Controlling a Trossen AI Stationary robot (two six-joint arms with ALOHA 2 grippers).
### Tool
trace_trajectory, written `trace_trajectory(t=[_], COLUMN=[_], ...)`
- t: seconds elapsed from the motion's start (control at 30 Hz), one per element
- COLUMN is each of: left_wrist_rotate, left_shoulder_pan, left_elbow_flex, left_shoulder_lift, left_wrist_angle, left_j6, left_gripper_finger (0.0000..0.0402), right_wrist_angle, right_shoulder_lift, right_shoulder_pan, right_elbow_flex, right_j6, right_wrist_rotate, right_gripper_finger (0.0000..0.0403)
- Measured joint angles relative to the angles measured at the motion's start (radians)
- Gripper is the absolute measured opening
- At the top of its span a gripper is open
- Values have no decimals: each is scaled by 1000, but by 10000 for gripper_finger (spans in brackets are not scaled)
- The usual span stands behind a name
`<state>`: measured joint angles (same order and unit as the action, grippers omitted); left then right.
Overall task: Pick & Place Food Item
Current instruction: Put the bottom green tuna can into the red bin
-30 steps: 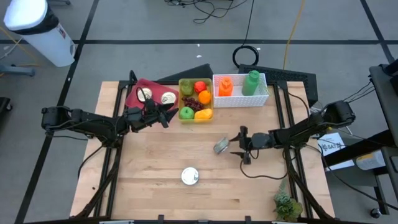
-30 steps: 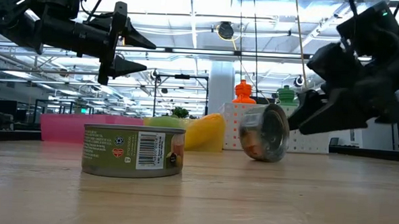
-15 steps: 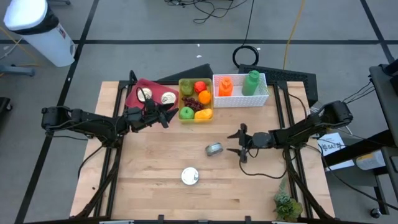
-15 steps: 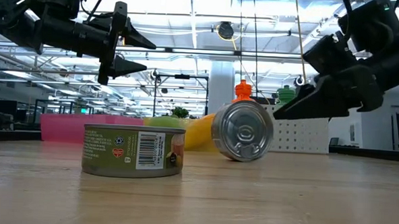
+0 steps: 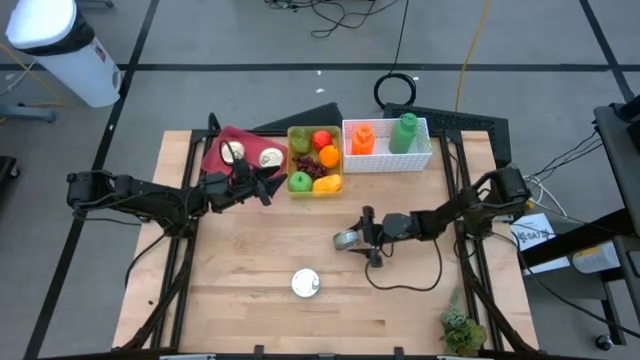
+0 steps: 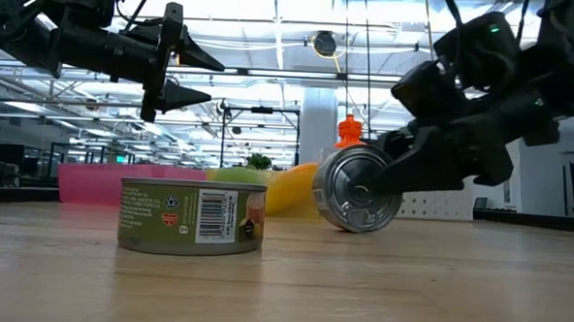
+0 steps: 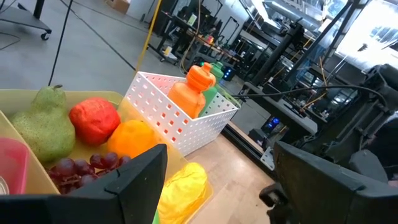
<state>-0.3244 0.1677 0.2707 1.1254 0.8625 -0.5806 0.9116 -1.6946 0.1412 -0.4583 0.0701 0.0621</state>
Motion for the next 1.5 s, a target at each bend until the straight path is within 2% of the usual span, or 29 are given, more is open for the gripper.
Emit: trace_trajectory(t=[0.17, 0.4, 0.5, 0.6, 0.77, 0.87, 1.07, 1.2, 1.37, 1.5], left_wrist_rotate=[0, -17, -26, -3, 125, 156, 179, 265, 300, 286], left_shoulder_pan=[0, 3, 3, -3, -41, -95, -199, -237, -256, -250], left_elbow_flex=[0, 0, 0, 0, 1, 28, 179, 329, 499, 584], left_shoulder_lift=[0, 0, 0, 0, 1, 35, 223, 380, 558, 634], left_wrist_angle=[-18, -81, -115, -129, -49, -36, -43, -35, -80, -141], left_j6=[2, -4, -18, -30, 47, 118, 354, 509, 597, 624], left_gripper_finger=[301, 301, 301, 301, 301, 301, 301, 301, 301, 301], right_wrist_angle=[-16, -143, -218, -279, -353, -346, -300, -287, -268, -288], right_shoulder_lift=[-19, 80, 152, 232, 352, 396, 422, 421, 421, 426], right_shoulder_pan=[-3, -1, -1, 0, 0, 0, 24, 45, 65, 84], right_elbow_flex=[-14, -13, -13, -12, -12, -12, -12, -12, -12, -5], right_j6=[29, 29, 29, 0, -89, -132, -158, -132, -101, -90], right_wrist_rotate=[-48, -66, -59, 11, 203, 225, 224, 223, 224, 242], right_gripper_finger=[249, 143, 139, 139, 139, 139, 139, 139, 139, 139])
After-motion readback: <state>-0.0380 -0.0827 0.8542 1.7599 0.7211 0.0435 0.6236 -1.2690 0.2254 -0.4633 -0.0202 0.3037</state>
